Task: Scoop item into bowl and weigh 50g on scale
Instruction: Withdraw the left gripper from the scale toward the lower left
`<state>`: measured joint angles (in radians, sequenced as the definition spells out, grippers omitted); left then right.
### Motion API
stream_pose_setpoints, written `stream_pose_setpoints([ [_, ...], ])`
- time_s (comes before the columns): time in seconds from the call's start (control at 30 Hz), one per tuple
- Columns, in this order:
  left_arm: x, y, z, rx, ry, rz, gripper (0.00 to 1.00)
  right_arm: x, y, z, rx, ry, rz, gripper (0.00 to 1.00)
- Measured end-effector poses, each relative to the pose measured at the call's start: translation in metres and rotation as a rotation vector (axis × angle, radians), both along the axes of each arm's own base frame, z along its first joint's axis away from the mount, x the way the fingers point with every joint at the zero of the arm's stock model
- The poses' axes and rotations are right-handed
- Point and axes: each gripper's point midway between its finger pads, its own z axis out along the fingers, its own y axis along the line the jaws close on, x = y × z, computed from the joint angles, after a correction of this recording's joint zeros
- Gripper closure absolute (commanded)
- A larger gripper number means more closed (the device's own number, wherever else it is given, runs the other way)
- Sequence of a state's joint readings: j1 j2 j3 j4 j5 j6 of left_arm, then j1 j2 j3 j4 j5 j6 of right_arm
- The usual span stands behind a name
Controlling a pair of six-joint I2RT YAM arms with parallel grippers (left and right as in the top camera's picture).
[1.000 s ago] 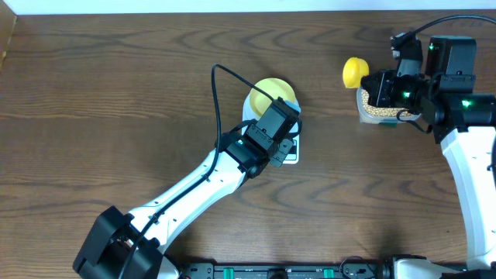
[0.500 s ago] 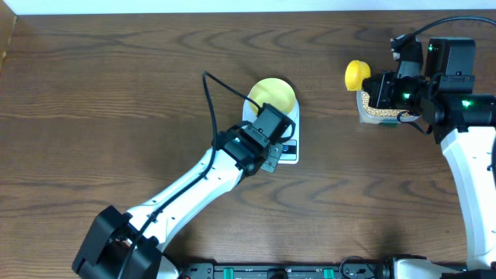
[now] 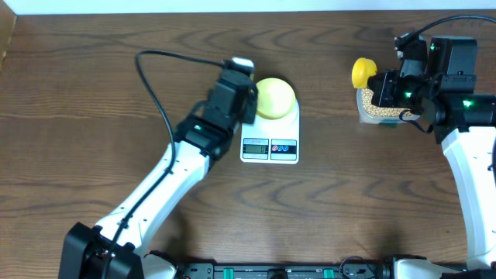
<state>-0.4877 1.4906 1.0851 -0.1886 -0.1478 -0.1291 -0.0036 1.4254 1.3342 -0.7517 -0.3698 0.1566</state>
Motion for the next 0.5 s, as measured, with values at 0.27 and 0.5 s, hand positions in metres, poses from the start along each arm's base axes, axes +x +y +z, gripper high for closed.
stream_pose_setpoints([
  [0.27,0.043,0.049,0.041,-0.006,-0.200,0.141,0.92,0.003,-0.005,0.000,-0.026,-0.013,-0.013,0.99],
  [0.5,0.040,0.050,0.034,0.033,-0.174,0.122,0.92,0.008,-0.010,0.004,-0.038,-0.037,-0.031,0.99],
])
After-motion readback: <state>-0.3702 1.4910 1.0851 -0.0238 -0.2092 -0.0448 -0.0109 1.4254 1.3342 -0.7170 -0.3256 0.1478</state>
